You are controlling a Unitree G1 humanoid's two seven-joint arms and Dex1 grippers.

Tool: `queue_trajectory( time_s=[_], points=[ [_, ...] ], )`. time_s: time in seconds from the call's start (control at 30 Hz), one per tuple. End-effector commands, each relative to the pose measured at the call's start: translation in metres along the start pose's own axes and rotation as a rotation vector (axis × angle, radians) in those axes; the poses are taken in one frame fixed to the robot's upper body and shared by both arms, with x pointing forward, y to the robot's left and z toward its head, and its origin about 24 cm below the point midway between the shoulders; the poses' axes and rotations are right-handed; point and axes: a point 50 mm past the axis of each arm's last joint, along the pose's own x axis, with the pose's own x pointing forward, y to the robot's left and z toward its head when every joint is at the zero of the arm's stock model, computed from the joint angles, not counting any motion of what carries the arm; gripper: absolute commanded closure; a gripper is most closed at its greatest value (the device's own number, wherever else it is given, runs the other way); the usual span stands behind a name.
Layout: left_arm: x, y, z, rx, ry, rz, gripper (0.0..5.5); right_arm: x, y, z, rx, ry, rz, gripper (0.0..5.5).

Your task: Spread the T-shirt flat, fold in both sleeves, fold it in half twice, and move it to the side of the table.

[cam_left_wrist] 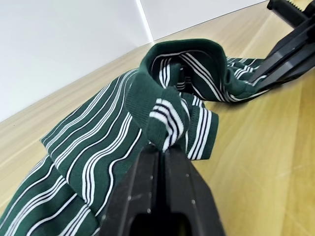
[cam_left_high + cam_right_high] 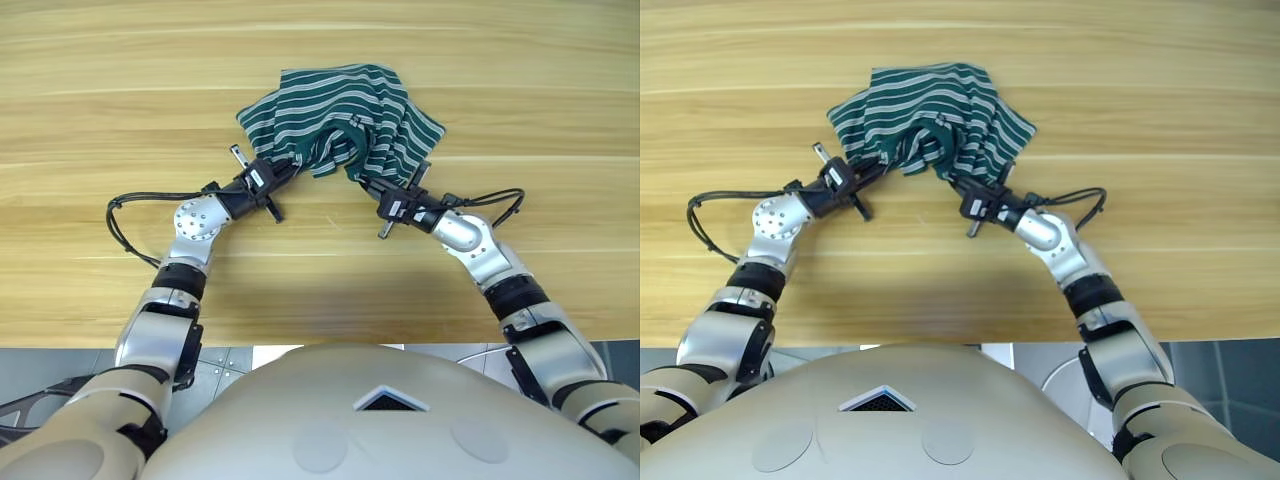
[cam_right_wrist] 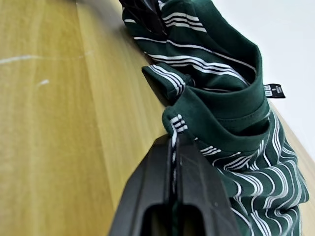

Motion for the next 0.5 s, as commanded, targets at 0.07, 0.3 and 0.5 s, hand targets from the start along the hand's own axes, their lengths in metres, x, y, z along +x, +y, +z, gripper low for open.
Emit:
queue_trajectory(
  time_s=[0.07,0.3,0.5],
  points=[
    [-0.011,-0.009,-0.016,-0.034,0.091,-0.024,5.49,-0.028,-0.004,-0.029,0.025,0.175,-0.016,5.5],
    [-0.013,0.048,0.008,0.147,0.074,0.124,5.49,-0.058,-0.099,-0.016,-0.091,0.124,-0.375,5.5],
    [-0.015,0.133,0.103,0.513,-0.157,0.285,5.49,-0.089,-0.2,0.043,-0.268,-0.048,-0.651,5.5]
  ],
)
